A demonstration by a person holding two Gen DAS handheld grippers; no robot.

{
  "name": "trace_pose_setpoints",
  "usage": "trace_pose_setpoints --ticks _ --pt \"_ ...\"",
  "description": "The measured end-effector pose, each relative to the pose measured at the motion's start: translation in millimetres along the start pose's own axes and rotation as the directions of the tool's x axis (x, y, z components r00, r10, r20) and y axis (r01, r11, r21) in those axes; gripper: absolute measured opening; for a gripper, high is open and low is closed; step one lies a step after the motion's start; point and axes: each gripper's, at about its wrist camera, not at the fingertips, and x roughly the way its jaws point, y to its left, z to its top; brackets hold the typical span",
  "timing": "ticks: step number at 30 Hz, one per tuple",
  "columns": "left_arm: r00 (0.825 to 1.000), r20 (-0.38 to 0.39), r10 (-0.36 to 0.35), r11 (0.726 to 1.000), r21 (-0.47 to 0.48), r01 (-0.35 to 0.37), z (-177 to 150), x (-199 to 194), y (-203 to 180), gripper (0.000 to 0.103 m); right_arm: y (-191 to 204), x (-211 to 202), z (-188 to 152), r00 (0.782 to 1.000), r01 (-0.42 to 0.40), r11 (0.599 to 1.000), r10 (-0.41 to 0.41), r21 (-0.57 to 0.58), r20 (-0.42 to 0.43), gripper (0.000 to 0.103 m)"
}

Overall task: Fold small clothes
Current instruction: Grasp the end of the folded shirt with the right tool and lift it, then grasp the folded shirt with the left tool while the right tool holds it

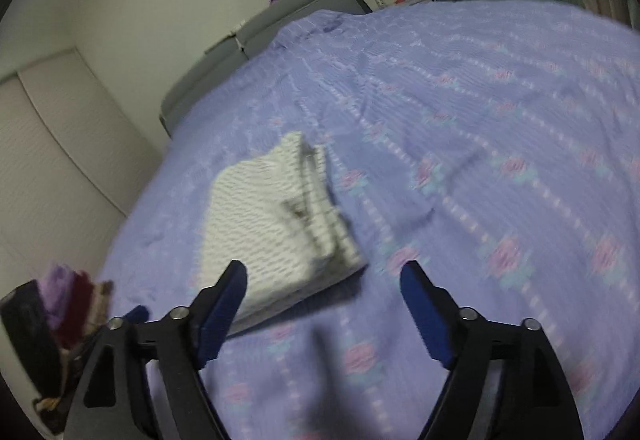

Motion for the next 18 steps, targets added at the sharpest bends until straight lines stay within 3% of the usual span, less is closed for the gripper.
trace_pose_setpoints --ticks 3,6,12,18 --pt "1.0 0.007 -0.016 0.999 -0.046 0.017 4.4 -1.8 6.7 0.073 0.9 20.7 -8.3 0.997 -0.028 0.998 0.032 0.051 -0.076 0.086" --pt "1.0 0.013 -0.016 0.999 -0.042 0.017 5.6 -3.5 8.3 0.073 -1.4 37.8 -11.7 0.994 -0.045 0.994 0.054 0.097 -0.095 0.086" --pt "1.0 0.013 -0.017 0.999 -0.028 0.017 10.4 1.4 7.3 0.073 -0.3 54.2 0.6 0.998 -0.06 0.988 0.063 0.14 -0.014 0.086" --pt "0.999 0.007 -0.051 0.995 -0.081 0.051 23.8 19.7 16.8 0.073 -8.8 62.4 15.8 0.996 -0.075 0.952 0.059 0.296 0.062 0.086"
